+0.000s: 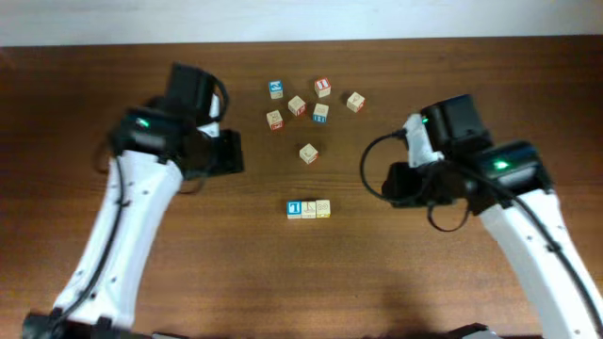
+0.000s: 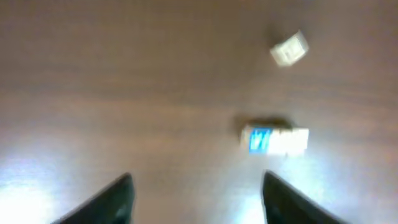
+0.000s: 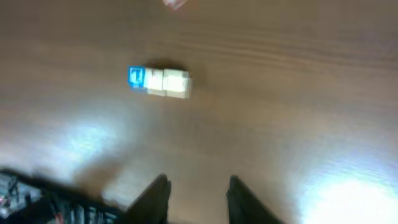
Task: Rotate 3 blocks
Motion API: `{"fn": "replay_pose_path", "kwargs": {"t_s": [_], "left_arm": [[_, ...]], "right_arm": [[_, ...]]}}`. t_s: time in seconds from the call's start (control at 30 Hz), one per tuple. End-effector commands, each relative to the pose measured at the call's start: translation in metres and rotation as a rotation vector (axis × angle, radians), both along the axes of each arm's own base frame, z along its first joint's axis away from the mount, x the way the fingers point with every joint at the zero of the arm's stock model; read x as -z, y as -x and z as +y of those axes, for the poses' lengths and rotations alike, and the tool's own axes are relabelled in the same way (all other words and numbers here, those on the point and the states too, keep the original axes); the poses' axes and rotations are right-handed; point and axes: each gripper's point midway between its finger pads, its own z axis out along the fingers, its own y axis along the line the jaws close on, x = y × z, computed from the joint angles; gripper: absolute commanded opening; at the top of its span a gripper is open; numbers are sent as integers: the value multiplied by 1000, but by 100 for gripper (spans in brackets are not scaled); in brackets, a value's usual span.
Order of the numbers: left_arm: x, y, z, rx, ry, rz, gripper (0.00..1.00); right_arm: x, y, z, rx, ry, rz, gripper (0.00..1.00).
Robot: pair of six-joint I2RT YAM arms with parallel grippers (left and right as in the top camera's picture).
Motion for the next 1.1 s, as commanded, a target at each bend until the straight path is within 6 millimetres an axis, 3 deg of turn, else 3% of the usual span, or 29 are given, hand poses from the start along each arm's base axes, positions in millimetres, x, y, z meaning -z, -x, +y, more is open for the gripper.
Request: {"fn": "replay_pose_path", "kwargs": {"t_s": [0.0, 0.07, 0.1, 0.17, 0.27, 0.43, 0.53, 0.77, 1.07], "left_arm": [[55, 14, -20, 36, 118, 75, 57], [80, 21, -21, 39, 126, 97, 43], [84, 22, -21, 38, 125, 103, 39], [96, 29, -21, 17, 135, 127, 13], [118, 33, -27, 16, 151, 145, 2], [159, 35, -63, 53, 143, 214, 0], [175, 35, -65, 53, 129, 243, 0], [188, 22, -67, 56, 118, 219, 0], [177, 20, -90, 144, 187, 229, 0]], "right_arm": [[57, -1, 18, -27, -80, 114, 24], [94, -7, 26, -36, -95, 207, 17], [102, -8, 28, -37, -98, 232, 15], [129, -14, 36, -72, -111, 287, 13], [156, -15, 37, -110, -137, 350, 9], [163, -31, 37, -100, -178, 297, 7], [173, -34, 42, -42, -226, 292, 4], [179, -37, 48, 12, -282, 290, 4], [186, -36, 51, 87, -307, 354, 4]]}}
